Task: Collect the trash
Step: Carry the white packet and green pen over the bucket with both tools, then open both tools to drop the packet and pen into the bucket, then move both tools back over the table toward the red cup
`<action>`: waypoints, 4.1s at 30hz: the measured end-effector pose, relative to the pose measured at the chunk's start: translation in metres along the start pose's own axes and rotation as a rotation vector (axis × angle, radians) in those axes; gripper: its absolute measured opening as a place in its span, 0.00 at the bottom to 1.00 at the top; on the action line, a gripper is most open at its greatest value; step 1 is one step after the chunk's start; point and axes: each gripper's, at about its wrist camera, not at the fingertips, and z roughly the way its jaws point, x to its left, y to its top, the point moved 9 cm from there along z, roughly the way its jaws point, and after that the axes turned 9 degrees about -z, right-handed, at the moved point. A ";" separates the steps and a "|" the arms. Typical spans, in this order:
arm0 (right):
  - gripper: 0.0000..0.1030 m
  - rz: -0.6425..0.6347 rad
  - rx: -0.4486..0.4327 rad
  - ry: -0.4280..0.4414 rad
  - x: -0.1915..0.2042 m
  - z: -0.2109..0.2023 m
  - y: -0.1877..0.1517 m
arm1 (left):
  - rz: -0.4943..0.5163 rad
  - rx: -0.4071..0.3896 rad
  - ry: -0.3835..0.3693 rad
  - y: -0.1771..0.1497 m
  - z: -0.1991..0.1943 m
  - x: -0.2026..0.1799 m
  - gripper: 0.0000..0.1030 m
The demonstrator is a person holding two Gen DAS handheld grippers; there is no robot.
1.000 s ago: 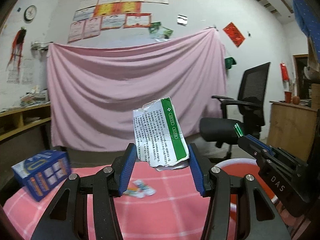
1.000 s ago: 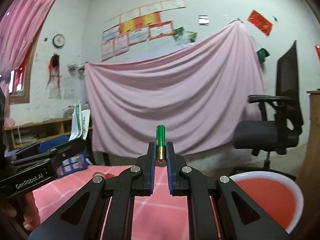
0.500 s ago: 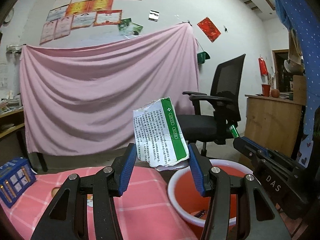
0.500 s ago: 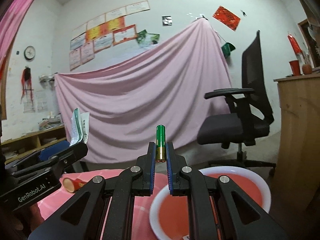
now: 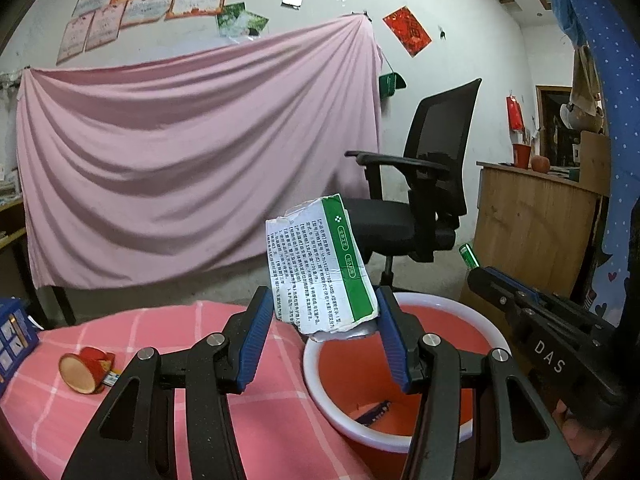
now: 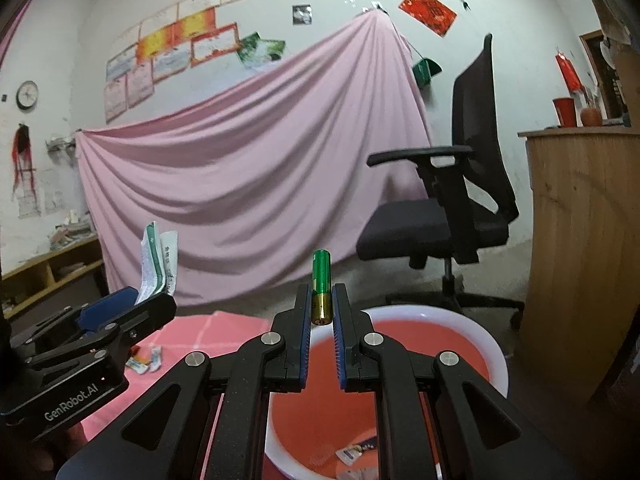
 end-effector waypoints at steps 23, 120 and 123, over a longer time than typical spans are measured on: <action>0.08 0.049 0.113 -0.020 -0.019 0.013 -0.018 | 0.025 0.121 0.008 -0.020 0.026 -0.008 0.45; 1.00 -0.056 -0.311 0.133 0.124 -0.015 0.065 | -0.101 -0.246 0.400 0.028 -0.146 0.219 0.98; 1.00 -0.087 -0.285 0.160 0.147 -0.002 0.061 | -0.095 -0.234 0.426 0.022 -0.144 0.237 0.98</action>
